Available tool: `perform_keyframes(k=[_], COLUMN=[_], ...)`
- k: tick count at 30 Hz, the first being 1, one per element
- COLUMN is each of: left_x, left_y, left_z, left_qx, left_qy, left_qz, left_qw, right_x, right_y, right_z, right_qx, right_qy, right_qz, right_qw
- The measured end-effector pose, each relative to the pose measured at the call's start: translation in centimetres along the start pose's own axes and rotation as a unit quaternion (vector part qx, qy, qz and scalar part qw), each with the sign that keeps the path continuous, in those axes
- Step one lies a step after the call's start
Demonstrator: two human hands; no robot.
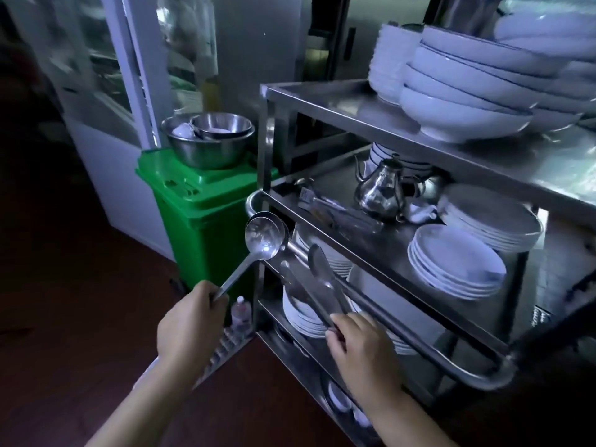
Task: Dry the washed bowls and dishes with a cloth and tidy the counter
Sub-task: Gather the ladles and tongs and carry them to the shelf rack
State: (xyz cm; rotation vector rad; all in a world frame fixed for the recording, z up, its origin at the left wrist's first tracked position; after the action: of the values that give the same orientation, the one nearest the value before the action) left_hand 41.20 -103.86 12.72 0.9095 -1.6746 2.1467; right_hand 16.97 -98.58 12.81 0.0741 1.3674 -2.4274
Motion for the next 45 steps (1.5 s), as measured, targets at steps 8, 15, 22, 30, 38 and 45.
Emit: perform_keyframes(k=[8,15,22,30,38,45], left_x=[0.8,0.5,0.3,0.3,1.3,4.6], left_y=[2.0,4.2,5.4,7.4,8.8,10.5], left_z=[11.1,22.9,32.0,35.2,34.2,31.5], left_qx=[-0.002,-0.057,-0.153,-0.226,-0.257,-0.328], left_qy=[0.0,0.077,0.168,0.233,0.23,0.172], left_qz=[-0.019,-0.037,-0.031,-0.05,-0.084,-0.236], left_qw=[1.0,0.995,0.973,0.944,0.935,0.898], right_x=[2.5,5.8,7.6,9.0,9.2,3.7], right_y=[4.0,8.9,12.8,15.6,15.6,14.2], right_z=[11.9,21.1,28.1,29.8,28.6,26.5], right_qx=[0.035,0.015,0.001,-0.04,-0.009,0.178], right_qy=[-0.017,0.074,0.195,0.243,0.281,0.383], right_qz=[-0.043,-0.121,-0.188,-0.204,-0.191,0.147], right_qw=[0.998,0.99,0.963,0.947,0.94,0.894])
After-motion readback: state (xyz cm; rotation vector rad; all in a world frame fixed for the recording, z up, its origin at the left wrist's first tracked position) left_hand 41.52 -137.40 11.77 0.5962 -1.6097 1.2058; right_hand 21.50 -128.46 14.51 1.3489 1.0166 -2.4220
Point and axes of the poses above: each hand's wrist, its own z-axis towards the middle knuckle, its own y-axis out of the palm, x = y × z, the point moved 2 cm from there along z, towards the middle knuckle, and after that the axes turned 2 degrees about -y, right-handed, at the moved point
